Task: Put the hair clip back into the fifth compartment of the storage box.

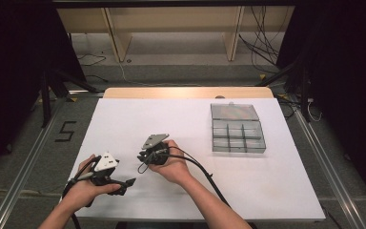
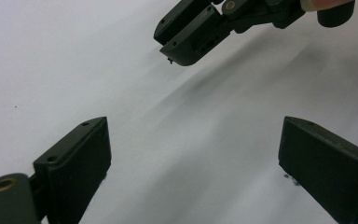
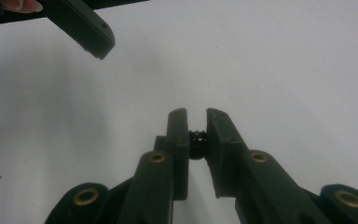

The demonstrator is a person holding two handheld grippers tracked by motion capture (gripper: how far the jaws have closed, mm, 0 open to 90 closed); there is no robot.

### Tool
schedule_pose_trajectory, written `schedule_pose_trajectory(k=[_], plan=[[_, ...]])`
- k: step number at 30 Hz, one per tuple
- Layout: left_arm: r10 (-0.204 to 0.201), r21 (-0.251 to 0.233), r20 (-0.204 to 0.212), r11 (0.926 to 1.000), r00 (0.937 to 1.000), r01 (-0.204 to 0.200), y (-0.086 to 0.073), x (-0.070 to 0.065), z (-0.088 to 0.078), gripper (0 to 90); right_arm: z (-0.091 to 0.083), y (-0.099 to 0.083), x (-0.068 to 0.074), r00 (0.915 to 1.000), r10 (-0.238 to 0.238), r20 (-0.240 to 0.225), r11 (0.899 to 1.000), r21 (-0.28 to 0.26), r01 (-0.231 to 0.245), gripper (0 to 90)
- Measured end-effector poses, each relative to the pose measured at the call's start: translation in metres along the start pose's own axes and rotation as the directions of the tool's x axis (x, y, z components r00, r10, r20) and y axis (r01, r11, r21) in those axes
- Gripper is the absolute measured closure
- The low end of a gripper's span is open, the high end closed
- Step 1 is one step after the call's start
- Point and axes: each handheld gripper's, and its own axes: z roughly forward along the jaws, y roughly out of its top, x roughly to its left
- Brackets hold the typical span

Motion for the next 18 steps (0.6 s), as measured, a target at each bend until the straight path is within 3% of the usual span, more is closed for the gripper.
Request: schedule_pose_trajectory(k=[18], plan=[[-0.005,-0.001,0.001,1.0,1.0,0.005,0.0,-0.001,0.0,8.8,-0.018,-0.007,-0.003,0.9996,0.024,0.018,1.0,-0.02,-0.024,80.5]])
